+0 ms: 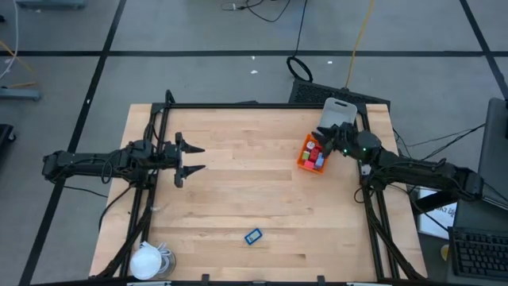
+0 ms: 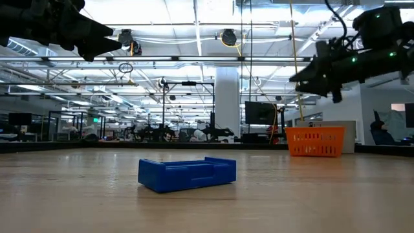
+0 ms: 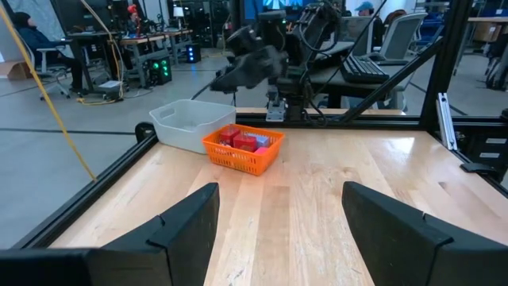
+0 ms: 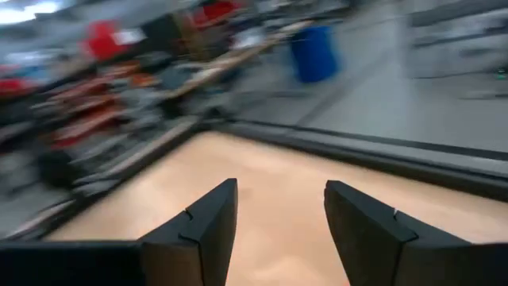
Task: Pick & Place Office items
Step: Put the blue digital clock into the gray bin
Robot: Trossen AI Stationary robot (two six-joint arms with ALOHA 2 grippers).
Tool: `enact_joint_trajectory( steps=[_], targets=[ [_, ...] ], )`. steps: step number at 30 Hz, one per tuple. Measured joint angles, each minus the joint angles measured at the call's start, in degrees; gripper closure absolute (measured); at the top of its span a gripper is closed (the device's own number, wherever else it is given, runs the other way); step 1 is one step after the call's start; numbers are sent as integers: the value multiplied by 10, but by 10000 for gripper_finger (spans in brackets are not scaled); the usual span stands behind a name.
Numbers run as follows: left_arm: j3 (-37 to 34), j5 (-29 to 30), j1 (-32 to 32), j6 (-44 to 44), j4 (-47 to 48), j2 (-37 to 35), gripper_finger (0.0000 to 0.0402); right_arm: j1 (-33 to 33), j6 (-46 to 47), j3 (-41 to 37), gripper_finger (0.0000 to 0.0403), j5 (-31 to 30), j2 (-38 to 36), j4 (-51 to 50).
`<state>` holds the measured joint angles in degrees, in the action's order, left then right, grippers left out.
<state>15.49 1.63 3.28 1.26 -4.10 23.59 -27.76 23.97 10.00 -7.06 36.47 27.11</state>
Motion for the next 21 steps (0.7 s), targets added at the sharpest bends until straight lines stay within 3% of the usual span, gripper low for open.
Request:
enact_joint_trajectory(
  steps=[6, 9, 15, 21],
  targets=[
    [0, 0, 0, 0, 0, 0, 131, 55, 58, 0, 230, 190, 2, 96],
    [0, 0, 0, 0, 0, 0, 131, 104, 101, 0, 230, 226, 8, 150],
    [0, 0, 0, 0, 0, 0, 131, 250, 84, 0, 232, 126, 57, 241],
    [0, 0, 0, 0, 0, 0, 131, 392, 9, 1, 232, 41, 168, 401]
  ],
)
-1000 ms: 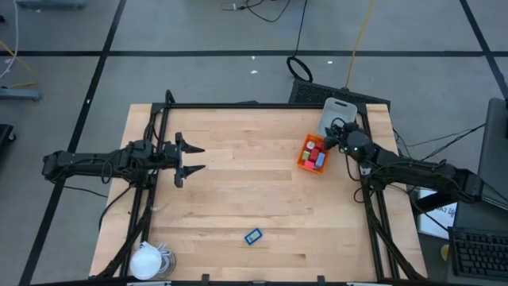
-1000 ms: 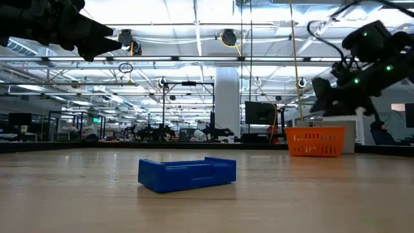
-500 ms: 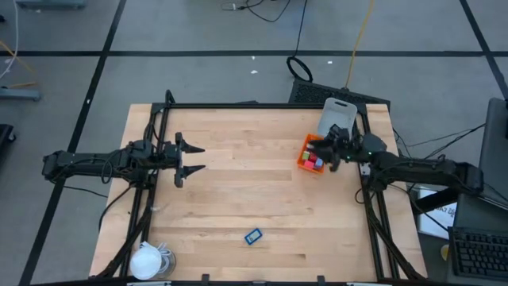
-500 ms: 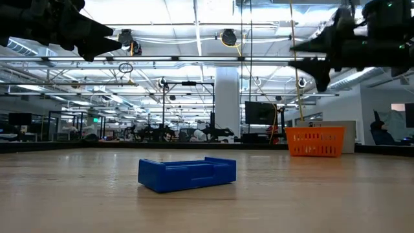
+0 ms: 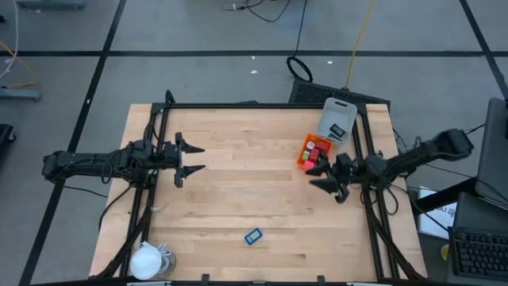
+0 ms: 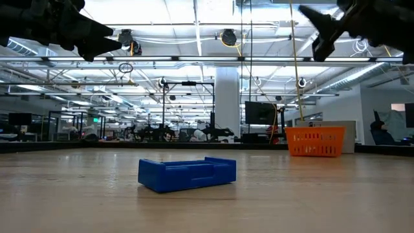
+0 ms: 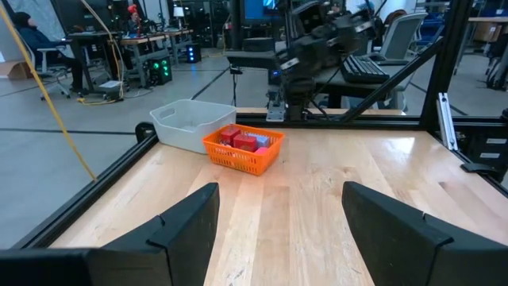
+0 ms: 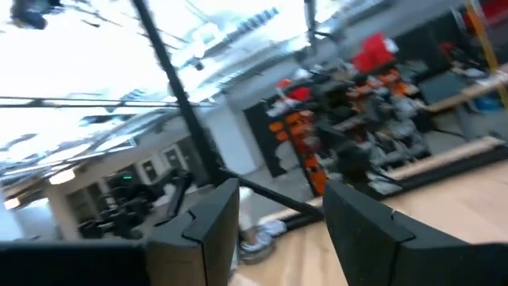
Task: Pick & Place Office items
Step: Put the blue digital clock into the gray bin
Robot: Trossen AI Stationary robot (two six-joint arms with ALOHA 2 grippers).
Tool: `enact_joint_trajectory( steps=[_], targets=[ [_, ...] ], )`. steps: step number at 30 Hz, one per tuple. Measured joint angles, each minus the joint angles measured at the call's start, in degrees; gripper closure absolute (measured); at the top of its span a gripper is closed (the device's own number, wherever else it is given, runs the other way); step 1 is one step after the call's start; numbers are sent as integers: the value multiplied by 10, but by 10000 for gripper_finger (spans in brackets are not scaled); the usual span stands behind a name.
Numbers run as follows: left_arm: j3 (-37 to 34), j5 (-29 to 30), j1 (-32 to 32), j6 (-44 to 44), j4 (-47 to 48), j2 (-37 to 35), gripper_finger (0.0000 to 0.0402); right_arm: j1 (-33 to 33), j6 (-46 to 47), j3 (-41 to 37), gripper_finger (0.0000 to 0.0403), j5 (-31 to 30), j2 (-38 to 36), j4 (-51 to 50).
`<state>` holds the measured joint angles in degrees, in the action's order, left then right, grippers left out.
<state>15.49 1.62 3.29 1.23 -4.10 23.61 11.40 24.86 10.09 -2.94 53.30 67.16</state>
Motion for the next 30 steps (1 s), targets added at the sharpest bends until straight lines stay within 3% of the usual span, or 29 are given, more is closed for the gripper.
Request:
enact_joint_trajectory(
  steps=[5, 14, 18, 22, 26, 30],
  targets=[
    [0, 0, 0, 0, 0, 0, 131, 72, -56, 23, 232, -15, 104, 108],
    [0, 0, 0, 0, 0, 0, 131, 140, -96, 125, 232, -13, 285, 102],
    [0, 0, 0, 0, 0, 0, 131, 157, -185, 178, 232, 75, 358, 82],
    [0, 0, 0, 0, 0, 0, 131, 178, -229, 247, 233, 100, 428, 39],
    [0, 0, 0, 0, 0, 0, 131, 181, -230, 330, 226, 36, 477, -59],
    [0, 0, 0, 0, 0, 0, 131, 181, -225, 424, 192, -1, 505, -240]
  ],
)
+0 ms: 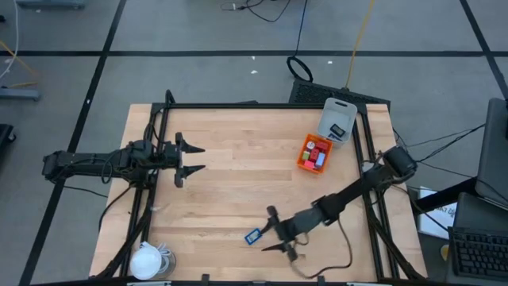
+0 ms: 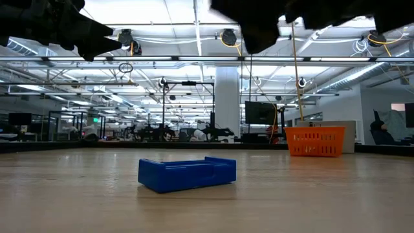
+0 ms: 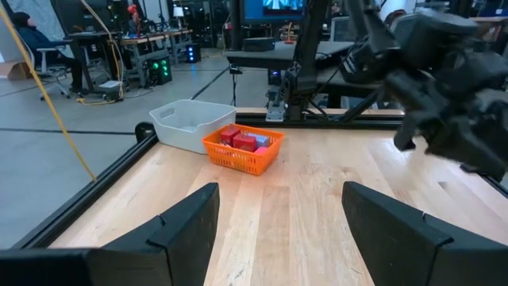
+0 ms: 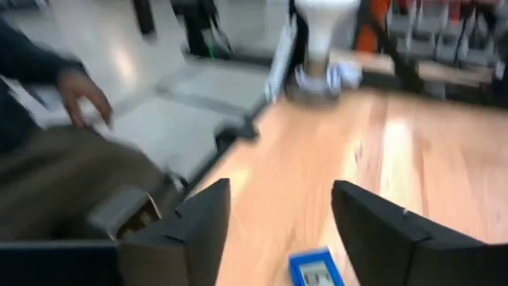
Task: Pick & Place Office items
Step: Put the blue digital clock into the gray bin
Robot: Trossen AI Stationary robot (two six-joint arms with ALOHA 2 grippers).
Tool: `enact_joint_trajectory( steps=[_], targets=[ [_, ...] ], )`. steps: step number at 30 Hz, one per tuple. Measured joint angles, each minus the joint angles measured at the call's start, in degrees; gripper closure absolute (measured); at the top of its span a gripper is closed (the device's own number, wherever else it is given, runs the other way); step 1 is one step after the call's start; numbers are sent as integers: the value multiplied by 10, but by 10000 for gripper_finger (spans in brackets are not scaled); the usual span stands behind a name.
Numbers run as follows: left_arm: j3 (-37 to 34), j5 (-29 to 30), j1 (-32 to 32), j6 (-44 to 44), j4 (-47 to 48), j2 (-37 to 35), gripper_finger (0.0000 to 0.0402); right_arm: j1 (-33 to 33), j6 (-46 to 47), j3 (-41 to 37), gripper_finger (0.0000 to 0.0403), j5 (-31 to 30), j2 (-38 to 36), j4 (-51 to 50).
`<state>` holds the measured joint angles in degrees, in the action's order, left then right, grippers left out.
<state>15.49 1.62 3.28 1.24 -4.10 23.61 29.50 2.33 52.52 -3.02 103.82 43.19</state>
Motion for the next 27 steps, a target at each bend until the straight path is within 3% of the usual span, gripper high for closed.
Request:
enact_joint_trajectory(
  steps=[3, 7, 23, 27],
  targets=[
    [0, 0, 0, 0, 0, 0, 131, 3, -2, 64, 159, -27, 22, -123],
    [0, 0, 0, 0, 0, 0, 131, 4, -36, 105, 129, -63, 57, -186],
    [0, 0, 0, 0, 0, 0, 131, -37, -29, 107, 144, -56, 149, -188],
    [0, 0, 0, 0, 0, 0, 131, -41, -29, 107, 145, -15, 156, -184]
  ],
)
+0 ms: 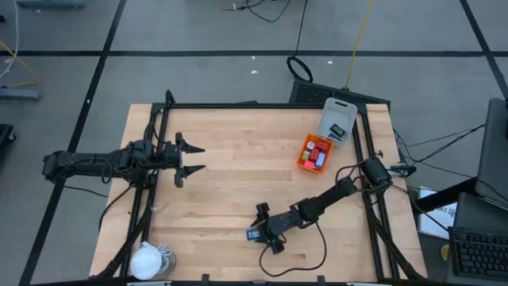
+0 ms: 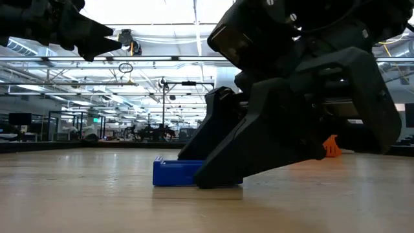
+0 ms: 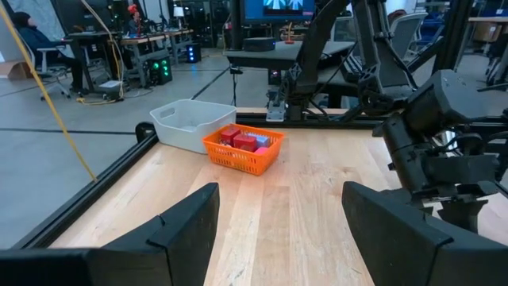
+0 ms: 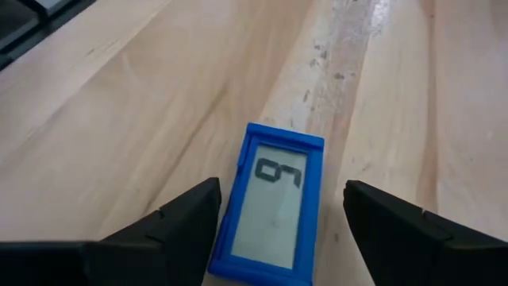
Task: Pick & Place Office items
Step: Put the blue digital clock into the gray bin
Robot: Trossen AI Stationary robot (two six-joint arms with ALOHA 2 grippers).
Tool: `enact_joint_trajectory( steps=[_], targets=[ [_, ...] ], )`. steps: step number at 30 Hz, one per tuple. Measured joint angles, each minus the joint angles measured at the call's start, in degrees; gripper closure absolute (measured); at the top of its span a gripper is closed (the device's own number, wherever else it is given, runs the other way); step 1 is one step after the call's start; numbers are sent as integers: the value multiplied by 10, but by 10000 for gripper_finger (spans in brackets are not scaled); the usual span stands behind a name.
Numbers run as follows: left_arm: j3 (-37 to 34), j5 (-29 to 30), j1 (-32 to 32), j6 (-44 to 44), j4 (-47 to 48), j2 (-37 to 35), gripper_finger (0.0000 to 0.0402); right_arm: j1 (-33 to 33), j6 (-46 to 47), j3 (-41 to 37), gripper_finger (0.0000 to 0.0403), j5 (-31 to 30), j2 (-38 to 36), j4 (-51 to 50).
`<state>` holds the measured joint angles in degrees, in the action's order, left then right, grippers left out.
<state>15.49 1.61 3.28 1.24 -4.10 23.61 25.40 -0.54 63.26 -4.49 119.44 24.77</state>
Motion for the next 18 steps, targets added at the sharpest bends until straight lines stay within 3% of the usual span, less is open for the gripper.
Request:
enact_joint_trajectory(
  steps=[18],
  targets=[
    [0, 0, 0, 0, 0, 0, 131, 1, 47, 0, 189, 11, -2, -44]
  ],
)
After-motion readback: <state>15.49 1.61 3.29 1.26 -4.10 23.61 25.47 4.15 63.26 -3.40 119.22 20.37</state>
